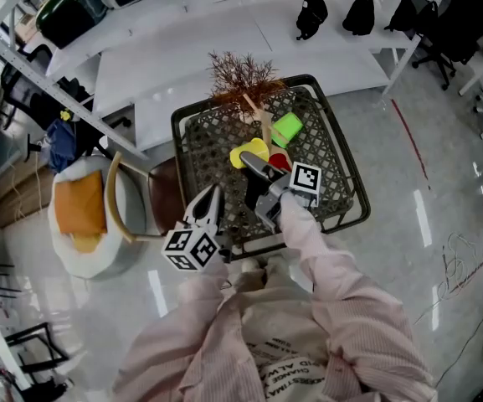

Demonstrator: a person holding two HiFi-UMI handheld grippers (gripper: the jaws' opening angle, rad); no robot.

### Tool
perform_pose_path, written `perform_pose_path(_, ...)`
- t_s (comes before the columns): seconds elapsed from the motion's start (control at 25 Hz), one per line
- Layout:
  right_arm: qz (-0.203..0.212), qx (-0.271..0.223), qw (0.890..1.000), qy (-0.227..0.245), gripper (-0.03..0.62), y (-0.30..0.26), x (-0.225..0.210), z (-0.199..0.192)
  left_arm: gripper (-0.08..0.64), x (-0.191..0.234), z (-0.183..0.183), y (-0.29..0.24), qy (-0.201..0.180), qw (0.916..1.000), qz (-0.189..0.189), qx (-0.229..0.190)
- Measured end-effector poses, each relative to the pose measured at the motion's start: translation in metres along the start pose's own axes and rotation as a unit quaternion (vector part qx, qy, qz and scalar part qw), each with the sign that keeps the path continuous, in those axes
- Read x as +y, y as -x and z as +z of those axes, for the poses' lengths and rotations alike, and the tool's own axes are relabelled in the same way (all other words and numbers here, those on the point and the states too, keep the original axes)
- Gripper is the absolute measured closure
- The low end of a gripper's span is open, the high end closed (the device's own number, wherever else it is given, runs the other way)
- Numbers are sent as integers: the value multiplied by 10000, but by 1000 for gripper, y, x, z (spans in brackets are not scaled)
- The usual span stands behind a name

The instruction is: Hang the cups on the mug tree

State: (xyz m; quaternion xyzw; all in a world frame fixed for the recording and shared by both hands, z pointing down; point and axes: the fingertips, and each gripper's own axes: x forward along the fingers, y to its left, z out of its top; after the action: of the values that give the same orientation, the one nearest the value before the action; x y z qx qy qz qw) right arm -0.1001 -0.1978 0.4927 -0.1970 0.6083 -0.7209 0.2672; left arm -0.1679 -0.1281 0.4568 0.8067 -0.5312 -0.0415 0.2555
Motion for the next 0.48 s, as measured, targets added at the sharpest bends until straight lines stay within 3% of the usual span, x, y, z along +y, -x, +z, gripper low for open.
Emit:
perform_pose_path(0.24,-156,157,9993,290,314,10,-2,-15,561,-8,-2,5,-32,9999,-99,23)
perform_pose_path(0.48,-530,276,9914,1167,497,25,0,-24,561,-16,-2,11,-83,9998,-201,5)
